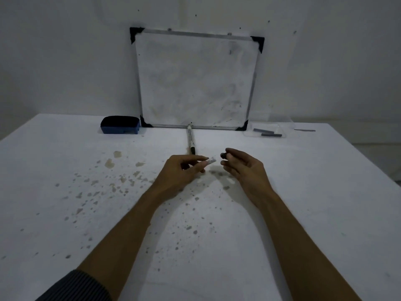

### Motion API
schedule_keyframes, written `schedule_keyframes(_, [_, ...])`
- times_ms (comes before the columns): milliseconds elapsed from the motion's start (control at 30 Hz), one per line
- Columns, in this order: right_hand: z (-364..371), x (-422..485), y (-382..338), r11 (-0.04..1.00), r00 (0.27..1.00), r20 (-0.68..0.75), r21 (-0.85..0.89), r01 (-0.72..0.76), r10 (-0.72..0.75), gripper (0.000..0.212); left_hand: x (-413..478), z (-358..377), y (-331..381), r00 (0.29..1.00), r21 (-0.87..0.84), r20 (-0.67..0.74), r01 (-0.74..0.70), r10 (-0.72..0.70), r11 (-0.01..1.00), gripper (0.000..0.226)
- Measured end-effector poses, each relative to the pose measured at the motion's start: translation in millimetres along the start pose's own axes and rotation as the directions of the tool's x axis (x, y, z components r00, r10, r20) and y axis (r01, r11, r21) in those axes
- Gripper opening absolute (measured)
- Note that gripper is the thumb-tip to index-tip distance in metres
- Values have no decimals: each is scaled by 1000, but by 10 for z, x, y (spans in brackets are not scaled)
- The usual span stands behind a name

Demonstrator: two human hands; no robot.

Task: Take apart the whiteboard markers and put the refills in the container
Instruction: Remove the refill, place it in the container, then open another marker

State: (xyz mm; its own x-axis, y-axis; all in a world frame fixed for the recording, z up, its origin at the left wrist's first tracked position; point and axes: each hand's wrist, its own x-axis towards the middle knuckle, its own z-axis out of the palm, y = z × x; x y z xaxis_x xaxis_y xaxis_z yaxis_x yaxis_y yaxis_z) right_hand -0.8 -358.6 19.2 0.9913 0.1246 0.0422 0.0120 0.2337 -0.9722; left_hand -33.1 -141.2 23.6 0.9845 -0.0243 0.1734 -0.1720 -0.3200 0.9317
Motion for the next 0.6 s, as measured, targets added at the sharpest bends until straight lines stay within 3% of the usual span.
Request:
schedule_keyframes(133, [11,32,24,993,1000,20,-121,1,1,27,49,-4,-38,1000,-23,0,17,-17,1000,26])
schedule_keyframes(433, [61,6,32,987,1000,25,-159,4,0,27,11,-23,-30,1000,-31,10,0,1,1000,27])
schedule_keyframes(600, [107,-65,6,922,982,-2,-344,178,-190,26,6,-25,-40,1000,-34,-7,-6,6,999,26])
